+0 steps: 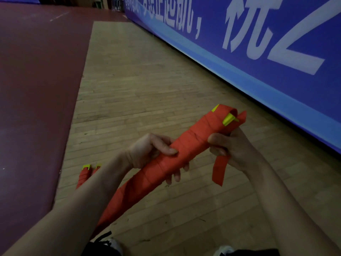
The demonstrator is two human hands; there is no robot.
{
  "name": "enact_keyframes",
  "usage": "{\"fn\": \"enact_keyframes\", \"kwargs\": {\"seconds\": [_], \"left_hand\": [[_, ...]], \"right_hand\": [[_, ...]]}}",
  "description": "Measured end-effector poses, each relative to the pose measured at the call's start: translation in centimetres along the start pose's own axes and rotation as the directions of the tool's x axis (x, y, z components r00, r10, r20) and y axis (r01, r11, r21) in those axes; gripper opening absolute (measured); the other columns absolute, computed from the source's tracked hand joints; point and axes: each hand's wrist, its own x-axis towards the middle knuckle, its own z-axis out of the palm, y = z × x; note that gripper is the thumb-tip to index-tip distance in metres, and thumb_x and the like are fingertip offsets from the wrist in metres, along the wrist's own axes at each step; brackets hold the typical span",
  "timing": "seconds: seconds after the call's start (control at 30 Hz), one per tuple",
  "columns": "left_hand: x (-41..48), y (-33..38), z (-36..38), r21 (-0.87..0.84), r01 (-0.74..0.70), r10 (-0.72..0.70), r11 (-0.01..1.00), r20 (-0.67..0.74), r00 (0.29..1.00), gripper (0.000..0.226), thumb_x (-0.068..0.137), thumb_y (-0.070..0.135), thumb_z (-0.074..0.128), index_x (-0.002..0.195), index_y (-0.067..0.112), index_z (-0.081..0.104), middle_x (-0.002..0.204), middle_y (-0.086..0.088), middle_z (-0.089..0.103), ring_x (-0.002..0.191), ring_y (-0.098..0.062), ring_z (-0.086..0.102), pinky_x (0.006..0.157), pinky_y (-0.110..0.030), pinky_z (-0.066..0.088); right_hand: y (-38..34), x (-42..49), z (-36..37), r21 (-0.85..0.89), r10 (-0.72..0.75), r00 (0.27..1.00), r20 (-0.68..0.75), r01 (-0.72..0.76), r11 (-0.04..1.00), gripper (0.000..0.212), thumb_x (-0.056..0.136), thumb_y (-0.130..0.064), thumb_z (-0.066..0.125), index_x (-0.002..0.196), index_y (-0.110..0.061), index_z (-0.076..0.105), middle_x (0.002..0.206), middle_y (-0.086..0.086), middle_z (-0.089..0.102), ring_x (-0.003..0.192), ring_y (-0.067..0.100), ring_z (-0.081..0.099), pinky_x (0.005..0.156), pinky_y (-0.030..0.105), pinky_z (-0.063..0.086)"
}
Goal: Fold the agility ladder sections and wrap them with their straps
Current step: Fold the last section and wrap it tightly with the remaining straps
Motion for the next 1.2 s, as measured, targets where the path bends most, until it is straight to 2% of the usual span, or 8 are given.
{"fn": "enact_keyframes", "kwargs": {"seconds": [0.1, 0.17, 0.3, 0.47, 0.6, 0.73, 0.93, 1.2], "left_hand": [[0.3, -0.2, 0.3, 0.012, -0.008, 0.009, 1.0, -0.11, 0.994, 0.059, 0.066, 0.036, 0.077, 0.108, -0.001, 0.059, 0.093, -0.017, 0.066, 0.075, -0.029, 0.067, 0.065, -0.036, 0.056], [0.5, 0.0, 1.1, 0.219, -0.002, 0.058, 0.976, -0.248, 0.967, 0.066, 0.066, 0.043, 0.076, 0.118, 0.009, 0.056, 0.094, -0.01, 0.062, 0.079, -0.023, 0.063, 0.065, -0.033, 0.053], [1.6, -0.8, 2.2, 0.693, 0.202, 0.255, 0.692, -0.497, 0.83, 0.072, 0.067, 0.043, 0.082, 0.126, 0.033, 0.041, 0.103, 0.003, 0.06, 0.092, -0.013, 0.063, 0.084, -0.036, 0.055], [3.0, -3.4, 1.4, 0.862, 0.093, 0.559, 0.498, -0.402, 0.725, 0.08, 0.071, 0.048, 0.077, 0.131, 0.03, 0.027, 0.116, 0.005, 0.045, 0.097, -0.012, 0.058, 0.082, -0.033, 0.052], [3.5, -3.9, 1.1, 0.935, 0.064, 0.687, 0.348, -0.301, 0.661, 0.065, 0.082, 0.049, 0.062, 0.135, 0.026, 0.033, 0.124, 0.002, 0.048, 0.11, -0.012, 0.05, 0.091, -0.038, 0.048], [3.5, -3.3, 0.9, 0.903, 0.026, 0.679, 0.428, -0.341, 0.651, 0.062, 0.084, 0.03, 0.069, 0.138, 0.018, 0.041, 0.123, 0.004, 0.054, 0.11, -0.008, 0.054, 0.092, -0.028, 0.046], [2.4, -1.4, 1.0, 0.688, -0.087, 0.543, 0.72, -0.481, 0.689, 0.049, 0.084, 0.012, 0.072, 0.12, 0.038, 0.05, 0.104, 0.009, 0.063, 0.094, -0.009, 0.063, 0.083, -0.026, 0.053], [1.2, 0.0, 1.9, 0.437, -0.229, 0.422, 0.87, -0.42, 0.803, 0.052, 0.075, 0.006, 0.064, 0.126, 0.008, 0.056, 0.095, -0.014, 0.066, 0.077, -0.03, 0.067, 0.07, -0.035, 0.055]], "right_hand": [[0.3, 0.3, 0.2, 0.092, 0.025, 0.997, -0.08, -0.018, 0.996, 0.036, 0.045, -0.042, 0.092, 0.059, -0.023, 0.066, 0.046, -0.01, 0.045, 0.033, -0.001, 0.034, 0.036, 0.013, 0.024], [0.4, 0.5, 0.5, 0.104, 0.042, 0.984, -0.174, -0.024, 0.994, 0.033, 0.052, -0.035, 0.09, 0.054, -0.024, 0.06, 0.043, -0.011, 0.039, 0.031, -0.001, 0.032, 0.037, 0.013, 0.02], [0.8, 0.8, 1.2, 0.07, 0.086, 0.936, -0.342, -0.066, 0.995, 0.025, 0.061, -0.031, 0.078, 0.055, -0.022, 0.056, 0.039, -0.009, 0.034, 0.031, 0.002, 0.028, 0.036, 0.016, 0.017], [1.5, 1.1, 2.0, 0.047, 0.104, 0.876, -0.471, -0.093, 0.995, 0.032, 0.061, -0.038, 0.077, 0.053, -0.021, 0.051, 0.04, -0.004, 0.031, 0.032, 0.006, 0.025, 0.036, 0.018, 0.019], [1.5, 1.3, 2.6, 0.052, 0.087, 0.846, -0.526, -0.07, 0.996, 0.033, 0.063, -0.035, 0.078, 0.046, -0.022, 0.053, 0.039, -0.004, 0.033, 0.032, 0.006, 0.026, 0.036, 0.018, 0.02], [1.2, 1.3, 2.7, -0.023, 0.025, 0.853, -0.522, -0.044, 0.999, 0.024, 0.076, -0.019, 0.075, 0.06, -0.021, 0.057, 0.04, -0.004, 0.037, 0.033, 0.006, 0.03, 0.036, 0.018, 0.02], [0.4, 1.0, 2.1, -0.147, -0.04, 0.93, -0.364, -0.016, 0.989, 0.03, 0.069, -0.017, 0.074, 0.09, -0.014, 0.054, 0.041, -0.003, 0.041, 0.034, 0.006, 0.034, 0.038, 0.017, 0.023], [-0.6, 0.1, 1.2, -0.17, -0.023, 0.975, -0.219, -0.015, 0.985, 0.042, 0.067, -0.017, 0.071, 0.106, -0.016, 0.053, 0.048, -0.002, 0.053, 0.04, 0.007, 0.044, 0.04, 0.017, 0.027]]}}
